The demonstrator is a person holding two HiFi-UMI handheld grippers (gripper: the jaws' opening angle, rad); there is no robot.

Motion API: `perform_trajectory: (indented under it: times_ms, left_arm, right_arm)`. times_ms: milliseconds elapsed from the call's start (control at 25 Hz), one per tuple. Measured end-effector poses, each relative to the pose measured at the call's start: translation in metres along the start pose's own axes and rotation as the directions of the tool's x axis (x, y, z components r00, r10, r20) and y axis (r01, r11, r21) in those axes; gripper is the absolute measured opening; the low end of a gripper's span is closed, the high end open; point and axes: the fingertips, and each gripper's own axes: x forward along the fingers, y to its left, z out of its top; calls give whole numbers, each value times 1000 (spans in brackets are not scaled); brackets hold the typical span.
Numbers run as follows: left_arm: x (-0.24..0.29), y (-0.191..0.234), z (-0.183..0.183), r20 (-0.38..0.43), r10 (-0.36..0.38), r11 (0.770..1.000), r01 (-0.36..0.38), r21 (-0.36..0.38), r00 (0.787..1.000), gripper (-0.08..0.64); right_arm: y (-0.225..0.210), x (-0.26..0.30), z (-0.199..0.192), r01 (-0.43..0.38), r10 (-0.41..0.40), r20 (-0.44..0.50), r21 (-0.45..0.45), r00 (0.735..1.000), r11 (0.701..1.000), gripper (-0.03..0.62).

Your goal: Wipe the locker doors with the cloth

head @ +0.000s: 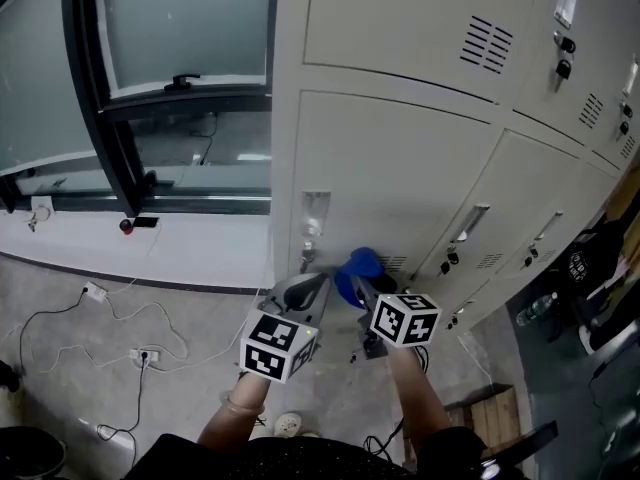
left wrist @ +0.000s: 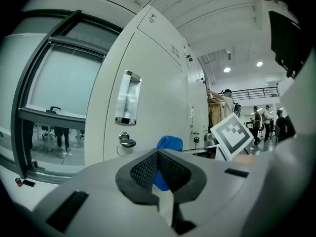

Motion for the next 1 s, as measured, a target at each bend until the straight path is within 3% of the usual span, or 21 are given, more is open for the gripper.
perform_trajectory:
  times_ms: [520, 1000]
  left_arm:
    - [42, -46, 0, -5, -113, 994, 113, 7, 994, 6]
    - [55, -63, 0, -2, -155, 988, 155, 0, 988, 6]
  right_arm:
    - [-73, -37, 10, 143, -144, 28, 47, 989, 989, 109]
    - [-110, -60, 14, 232, -235, 47, 74, 971, 970, 109]
